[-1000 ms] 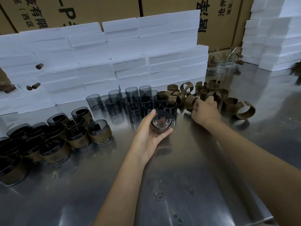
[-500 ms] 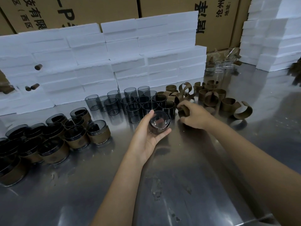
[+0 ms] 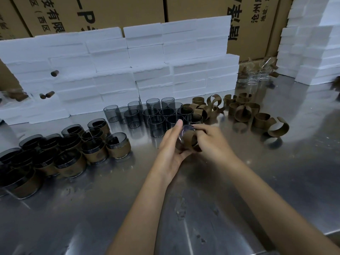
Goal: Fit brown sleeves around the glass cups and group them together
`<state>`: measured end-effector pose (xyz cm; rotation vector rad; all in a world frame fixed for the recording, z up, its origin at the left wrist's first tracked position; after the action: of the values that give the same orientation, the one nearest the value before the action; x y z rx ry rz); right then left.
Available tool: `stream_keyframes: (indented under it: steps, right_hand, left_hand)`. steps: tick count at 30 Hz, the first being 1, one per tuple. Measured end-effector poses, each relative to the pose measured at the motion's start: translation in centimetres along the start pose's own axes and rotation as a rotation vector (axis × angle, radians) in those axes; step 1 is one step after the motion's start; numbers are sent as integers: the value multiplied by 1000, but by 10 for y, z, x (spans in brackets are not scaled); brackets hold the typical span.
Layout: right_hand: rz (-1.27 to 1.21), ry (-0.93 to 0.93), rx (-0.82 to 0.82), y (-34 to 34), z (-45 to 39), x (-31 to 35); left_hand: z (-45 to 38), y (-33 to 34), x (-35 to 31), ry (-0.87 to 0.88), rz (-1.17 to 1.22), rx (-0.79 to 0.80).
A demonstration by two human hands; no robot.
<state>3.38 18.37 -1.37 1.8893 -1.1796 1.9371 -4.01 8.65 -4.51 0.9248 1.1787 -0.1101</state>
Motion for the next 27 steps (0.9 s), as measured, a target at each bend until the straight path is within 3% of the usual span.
stream_keyframes:
  steps: [6,13,27]
  right_hand:
    - [-154,107,-45,9,7,0]
    - [-401,193,128,6,12,0]
    - [-414,169,-45,25,0,-13]
  left_hand:
    - [7,3,1,96,-128,28]
    - [7,-1,-6,134,-78,-74]
    - [11,-1,-3,103,-215,1]
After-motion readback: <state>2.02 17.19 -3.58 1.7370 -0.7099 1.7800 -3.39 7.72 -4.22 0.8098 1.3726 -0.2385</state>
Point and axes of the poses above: each hand's wrist, its own z-axis away from the middle knuckle, its own y-axis out of the palm, x = y × z, the point moved 2 cm from there along -z, towards the middle knuckle, and after that the axes turned 3 degrees about z, right-handed, at the moved point
